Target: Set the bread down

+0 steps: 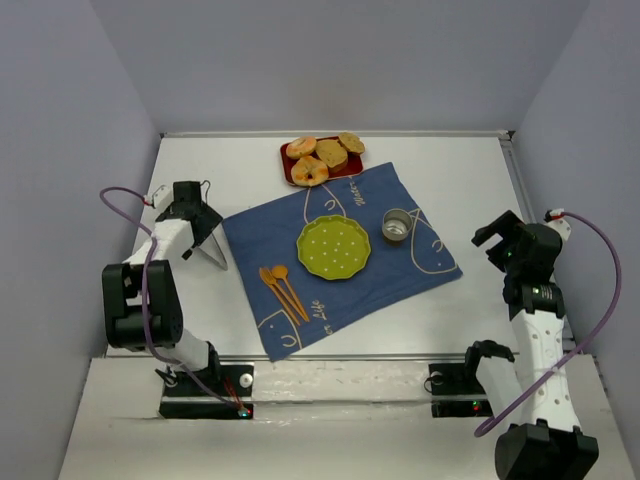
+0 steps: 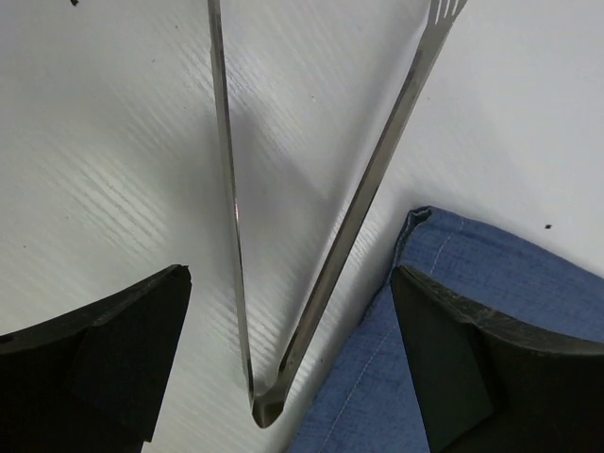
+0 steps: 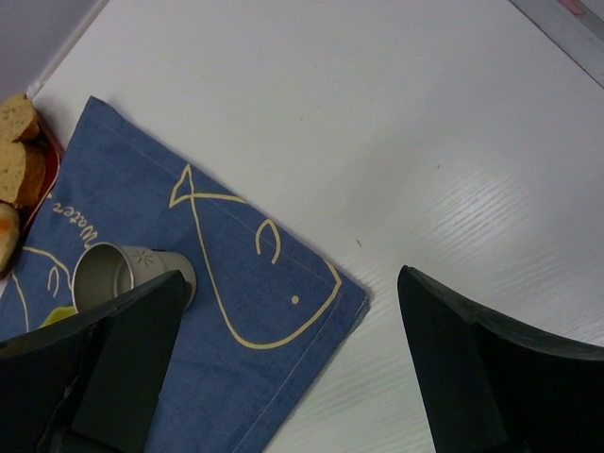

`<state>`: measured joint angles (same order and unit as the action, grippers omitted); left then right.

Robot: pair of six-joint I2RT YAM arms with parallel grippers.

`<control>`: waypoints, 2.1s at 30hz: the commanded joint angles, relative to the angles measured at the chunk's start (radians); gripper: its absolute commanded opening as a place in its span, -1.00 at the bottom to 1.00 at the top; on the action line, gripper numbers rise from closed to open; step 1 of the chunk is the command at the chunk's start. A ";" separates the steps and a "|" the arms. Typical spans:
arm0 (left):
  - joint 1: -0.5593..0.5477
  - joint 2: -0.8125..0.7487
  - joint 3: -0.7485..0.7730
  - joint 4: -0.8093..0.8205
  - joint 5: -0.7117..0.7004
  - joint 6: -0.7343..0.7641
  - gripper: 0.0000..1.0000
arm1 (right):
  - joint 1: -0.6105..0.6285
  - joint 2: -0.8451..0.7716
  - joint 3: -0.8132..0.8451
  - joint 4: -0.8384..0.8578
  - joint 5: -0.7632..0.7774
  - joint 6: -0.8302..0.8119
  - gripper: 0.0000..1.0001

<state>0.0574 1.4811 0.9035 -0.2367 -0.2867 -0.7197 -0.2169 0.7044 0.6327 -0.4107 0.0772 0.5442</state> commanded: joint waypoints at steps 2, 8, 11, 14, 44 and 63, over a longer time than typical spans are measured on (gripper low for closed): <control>0.007 0.093 0.087 -0.024 0.012 0.071 0.98 | -0.001 -0.013 0.012 0.036 -0.005 -0.020 0.99; 0.007 0.208 0.110 -0.015 -0.022 0.068 0.98 | -0.001 -0.019 0.009 0.036 -0.005 -0.026 1.00; 0.007 0.264 0.156 -0.019 -0.014 0.081 0.98 | -0.001 -0.028 0.007 0.036 -0.001 -0.027 1.00; 0.009 0.295 0.176 -0.042 -0.052 0.066 0.98 | -0.001 -0.031 0.005 0.038 0.006 -0.027 1.00; 0.002 -0.079 0.121 0.062 0.361 0.195 0.19 | -0.001 -0.026 0.004 0.036 0.009 -0.026 1.00; -0.269 0.177 0.695 -0.108 0.522 0.414 0.21 | -0.001 -0.029 0.002 0.036 0.009 -0.026 0.99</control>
<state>-0.1642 1.5463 1.4567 -0.2501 0.2062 -0.3973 -0.2169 0.6876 0.6327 -0.4110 0.0780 0.5346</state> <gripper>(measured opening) 0.626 0.996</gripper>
